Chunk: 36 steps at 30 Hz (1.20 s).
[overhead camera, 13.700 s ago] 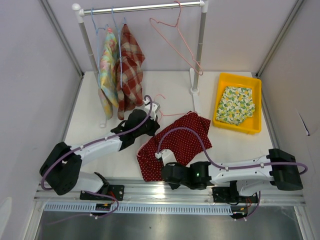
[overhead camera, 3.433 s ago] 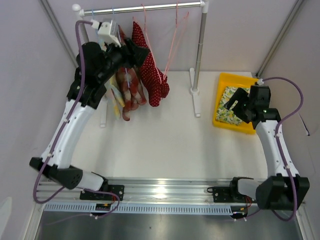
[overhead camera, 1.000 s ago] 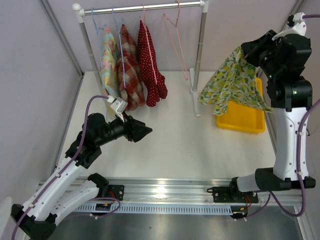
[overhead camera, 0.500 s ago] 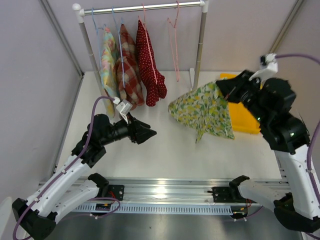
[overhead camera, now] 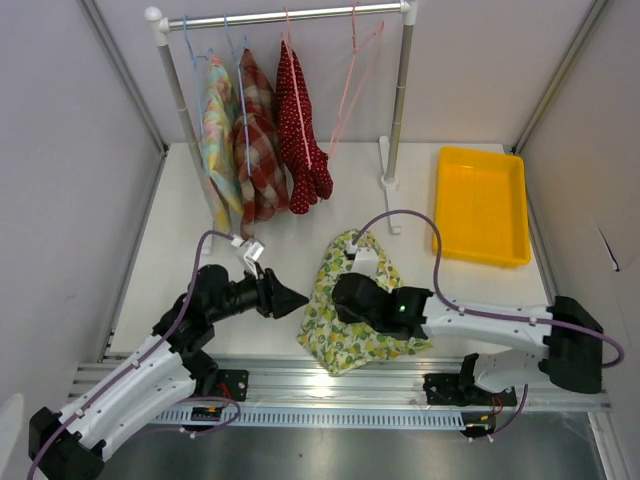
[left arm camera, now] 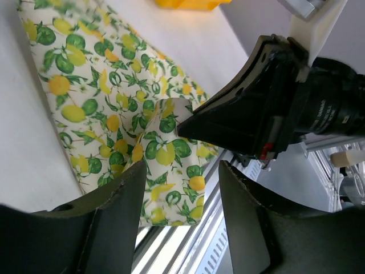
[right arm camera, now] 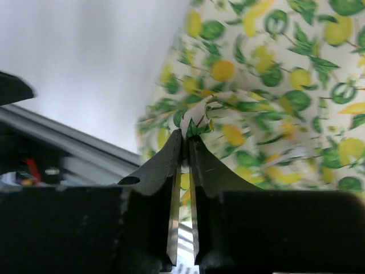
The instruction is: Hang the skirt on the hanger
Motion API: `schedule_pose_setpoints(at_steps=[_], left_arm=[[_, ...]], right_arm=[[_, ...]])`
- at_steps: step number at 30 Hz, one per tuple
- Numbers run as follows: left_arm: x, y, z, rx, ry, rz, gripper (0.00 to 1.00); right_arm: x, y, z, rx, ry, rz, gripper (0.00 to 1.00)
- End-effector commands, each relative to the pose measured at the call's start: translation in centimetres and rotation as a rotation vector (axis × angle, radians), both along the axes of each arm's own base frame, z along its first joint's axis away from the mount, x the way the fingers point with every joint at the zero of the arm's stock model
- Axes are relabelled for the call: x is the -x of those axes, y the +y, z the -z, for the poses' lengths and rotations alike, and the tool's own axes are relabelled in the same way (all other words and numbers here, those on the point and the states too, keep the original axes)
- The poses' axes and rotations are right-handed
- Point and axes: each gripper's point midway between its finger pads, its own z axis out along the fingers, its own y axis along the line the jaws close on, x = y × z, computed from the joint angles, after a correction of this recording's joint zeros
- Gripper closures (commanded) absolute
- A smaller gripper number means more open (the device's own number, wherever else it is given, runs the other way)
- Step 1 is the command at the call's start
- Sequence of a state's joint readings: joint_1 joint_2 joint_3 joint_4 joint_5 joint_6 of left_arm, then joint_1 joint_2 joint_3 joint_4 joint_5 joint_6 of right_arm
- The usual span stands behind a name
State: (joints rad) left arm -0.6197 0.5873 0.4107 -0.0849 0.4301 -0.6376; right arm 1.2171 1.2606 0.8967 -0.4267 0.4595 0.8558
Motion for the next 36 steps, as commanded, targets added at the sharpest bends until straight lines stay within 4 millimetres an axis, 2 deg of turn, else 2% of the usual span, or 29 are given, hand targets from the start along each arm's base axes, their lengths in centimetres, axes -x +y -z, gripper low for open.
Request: schedule_pose_setpoints(at_steps=[1,2,3,6,8,10,11,13,15,16,17,18,19,20,21,22,23,24,25,26,27,28,29,30,32,33,34,35,36], left_arm=[[0.5,0.5,2.7,0.01,0.115,-0.057,0.42],[0.7,0.7,3.2,0.007,0.134,-0.063,0.42],[1.1,0.8,4.4,-0.011,0.159,-0.063,0.42],[2.1,0.7,5.6,-0.024,0.183,-0.027,0.42],[2.6,0.6,6.2,-0.033,0.194,-0.007,0.41],[3.5,0.3,6.8,-0.04,0.203,0.035,0.4],[3.7,0.1,6.8,-0.041,0.205,0.042,0.39],[4.0,-0.3,6.3,-0.032,0.19,0.057,0.38],[3.5,-0.7,5.8,-0.057,0.167,0.05,0.37],[3.3,-0.9,5.8,-0.074,0.157,0.05,0.37],[3.0,-1.0,6.1,-0.107,0.142,0.051,0.37],[2.6,-1.8,4.6,-0.108,0.109,0.06,0.38],[1.8,-2.0,5.7,-0.171,0.106,0.044,0.38],[1.3,-2.1,5.9,-0.207,0.089,0.032,0.39],[0.5,-3.1,3.9,-0.211,0.037,0.027,0.38],[-0.7,-2.7,5.7,-0.318,0.032,-0.012,0.38],[-1.2,-3.0,5.8,-0.355,0.019,-0.018,0.38],[-2.0,-4.1,3.9,-0.354,-0.023,-0.015,0.39],[-2.5,-4.1,5.6,-0.446,-0.019,-0.009,0.38],[-2.5,-4.7,5.8,-0.474,-0.027,0.013,0.38],[-3.1,-6.0,3.9,-0.46,-0.063,0.022,0.38],[-3.8,-6.1,5.3,-0.536,-0.07,0.023,0.38],[-3.2,-6.4,6.0,-0.586,-0.072,0.056,0.37],[-3.6,-7.6,4.5,-0.581,-0.104,0.067,0.37],[-3.3,-8.3,6.1,-0.669,-0.102,0.117,0.37],[-3.5,-8.8,6.0,-0.683,-0.109,0.123,0.37],[-4.0,-9.8,4.7,-0.675,-0.138,0.123,0.37],[-3.3,-9.2,6.9,-0.733,-0.121,0.144,0.36],[-3.6,-9.5,7.3,-0.761,-0.122,0.142,0.36]], right_arm=[[-0.8,2.5,-0.6,-0.123,0.01,0.07,0.73],[-0.6,2.5,-0.3,-0.104,0.02,0.059,0.64],[-0.6,2.0,-0.3,-0.07,0.024,0.061,0.48],[-0.8,-0.2,-1.1,-0.038,0.025,0.086,0.28],[-0.8,-1.5,-1.7,-0.051,0.037,0.092,0.23],[-0.5,-3.6,-2.8,-0.064,0.037,0.111,0.17],[-0.5,-4.4,-3.1,-0.063,0.036,0.127,0.17],[-0.6,-7.8,-3.2,-0.025,0.044,0.209,0.16],[-0.9,-11.3,-2.0,0.03,0.077,0.299,0.17],[-0.5,-12.0,-2.0,0.001,0.102,0.305,0.18],[-0.3,-12.9,-0.6,0.012,0.131,0.314,0.19],[-0.3,-13.4,0.0,0.004,0.149,0.323,0.22],[-0.4,-14.3,0.2,-0.017,0.168,0.349,0.22],[-0.2,-15.0,1.3,0.0,0.183,0.361,0.23],[-0.1,-15.5,1.9,0.008,0.196,0.373,0.24],[-0.3,-16.1,2.3,0.012,0.206,0.402,0.25],[0.0,-16.5,3.4,0.031,0.231,0.399,0.26],[0.2,-16.7,4.0,0.039,0.248,0.401,0.27],[0.1,-17.0,4.6,0.047,0.267,0.416,0.27],[0.6,-17.2,5.5,0.06,0.295,0.409,0.28],[0.8,-17.3,5.9,0.068,0.307,0.408,0.28],[0.8,-17.5,6.3,0.077,0.317,0.413,0.28],[1.0,-17.5,6.7,0.082,0.331,0.408,0.28],[1.2,-17.7,7.2,0.094,0.34,0.404,0.28],[1.3,-17.9,7.7,0.103,0.357,0.4,0.28],[1.5,-17.9,7.9,0.105,0.365,0.395,0.28],[1.8,-18.0,8.5,0.117,0.378,0.385,0.28],[1.8,-17.9,8.6,0.111,0.382,0.378,0.28],[2.1,-17.7,8.8,0.104,0.398,0.365,0.28]])
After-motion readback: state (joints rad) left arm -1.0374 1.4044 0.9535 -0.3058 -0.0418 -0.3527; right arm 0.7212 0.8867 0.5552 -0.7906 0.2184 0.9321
